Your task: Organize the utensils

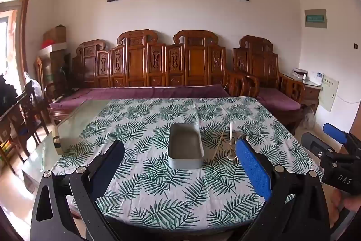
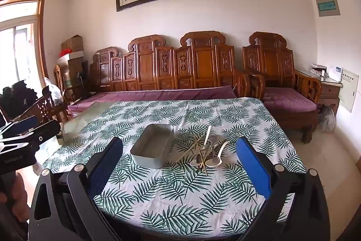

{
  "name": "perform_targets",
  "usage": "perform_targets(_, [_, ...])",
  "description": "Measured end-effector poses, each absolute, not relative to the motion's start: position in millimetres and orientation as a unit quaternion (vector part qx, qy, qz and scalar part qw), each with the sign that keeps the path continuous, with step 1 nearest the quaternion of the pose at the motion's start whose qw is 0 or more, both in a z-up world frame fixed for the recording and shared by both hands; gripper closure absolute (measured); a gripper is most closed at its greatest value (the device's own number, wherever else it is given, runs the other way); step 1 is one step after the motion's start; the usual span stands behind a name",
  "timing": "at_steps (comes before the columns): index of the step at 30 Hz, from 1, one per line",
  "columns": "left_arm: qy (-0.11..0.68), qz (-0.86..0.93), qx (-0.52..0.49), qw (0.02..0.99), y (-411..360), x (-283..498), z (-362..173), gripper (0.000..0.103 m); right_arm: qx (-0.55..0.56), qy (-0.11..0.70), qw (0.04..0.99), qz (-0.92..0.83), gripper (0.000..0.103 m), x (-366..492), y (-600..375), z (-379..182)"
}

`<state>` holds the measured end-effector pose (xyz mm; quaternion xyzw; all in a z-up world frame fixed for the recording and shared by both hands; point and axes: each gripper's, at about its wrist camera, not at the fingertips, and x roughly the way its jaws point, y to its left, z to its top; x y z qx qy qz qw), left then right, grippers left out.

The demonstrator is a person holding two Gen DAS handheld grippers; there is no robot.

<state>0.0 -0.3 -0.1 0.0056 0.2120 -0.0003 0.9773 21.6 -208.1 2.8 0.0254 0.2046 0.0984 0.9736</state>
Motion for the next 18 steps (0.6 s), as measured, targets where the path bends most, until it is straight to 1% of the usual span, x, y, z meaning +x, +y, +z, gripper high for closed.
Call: perform_targets(18, [0.214, -0.003, 0.004, 0.977, -0.5, -2.9, -5.5, 0.007, 0.023, 0.208, 0.973, 0.099, 0.003, 20.1, -207.5, 0.1])
